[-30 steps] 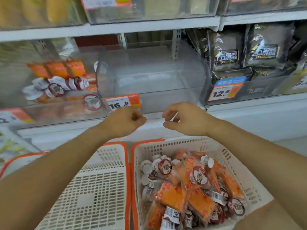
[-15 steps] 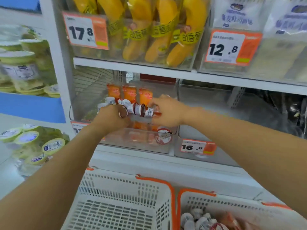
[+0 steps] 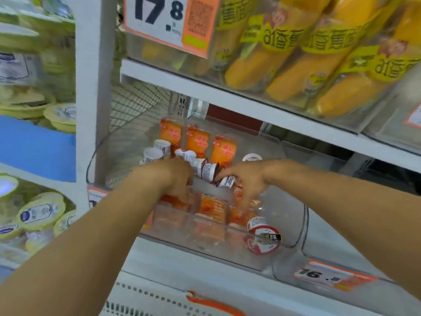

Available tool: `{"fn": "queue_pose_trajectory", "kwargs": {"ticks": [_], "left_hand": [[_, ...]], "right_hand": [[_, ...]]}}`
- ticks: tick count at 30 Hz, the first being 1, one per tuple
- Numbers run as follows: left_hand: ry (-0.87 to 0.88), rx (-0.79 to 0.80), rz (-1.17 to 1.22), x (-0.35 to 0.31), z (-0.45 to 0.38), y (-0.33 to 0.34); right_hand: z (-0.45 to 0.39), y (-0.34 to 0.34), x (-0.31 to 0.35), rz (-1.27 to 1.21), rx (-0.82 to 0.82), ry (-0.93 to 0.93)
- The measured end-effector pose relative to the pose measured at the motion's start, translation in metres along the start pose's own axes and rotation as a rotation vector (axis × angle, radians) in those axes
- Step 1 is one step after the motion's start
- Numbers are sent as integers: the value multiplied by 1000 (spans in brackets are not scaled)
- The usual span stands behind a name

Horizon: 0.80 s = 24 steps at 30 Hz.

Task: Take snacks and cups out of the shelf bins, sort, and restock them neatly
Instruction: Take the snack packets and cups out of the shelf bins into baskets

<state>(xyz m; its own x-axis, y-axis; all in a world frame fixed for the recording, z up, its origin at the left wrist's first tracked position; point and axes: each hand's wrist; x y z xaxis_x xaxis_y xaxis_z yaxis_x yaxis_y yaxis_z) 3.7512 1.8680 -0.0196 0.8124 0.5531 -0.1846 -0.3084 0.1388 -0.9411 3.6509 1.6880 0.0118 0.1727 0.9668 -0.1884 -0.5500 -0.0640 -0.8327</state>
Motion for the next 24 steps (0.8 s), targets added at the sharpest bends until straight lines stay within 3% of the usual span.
{"fn": "queue_pose_trajectory", "kwargs": {"ticks": [7, 13, 18, 24], "left_hand": [[63, 12, 163, 1, 11, -2], [63, -32, 132, 3, 17, -2], [62, -24, 314, 6, 20, -5], [116, -204, 509, 10, 25, -15]], "right_hand": [[13, 8, 4, -75, -206, -77], [47, -4, 9, -283, -314, -101], [66, -4, 6, -372, -429, -77], [73, -7, 12, -454, -494, -65]]}}
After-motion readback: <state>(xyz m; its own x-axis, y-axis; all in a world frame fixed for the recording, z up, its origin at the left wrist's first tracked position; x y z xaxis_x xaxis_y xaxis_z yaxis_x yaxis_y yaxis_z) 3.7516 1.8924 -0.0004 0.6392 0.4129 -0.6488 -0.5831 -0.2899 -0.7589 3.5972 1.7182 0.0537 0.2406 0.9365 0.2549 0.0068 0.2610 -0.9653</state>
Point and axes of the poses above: each hand's wrist, its own z-axis away from the middle knuckle, its own y-axis out of the palm, x = y × z, and after that the axes turned 6 degrees about z, right-handed
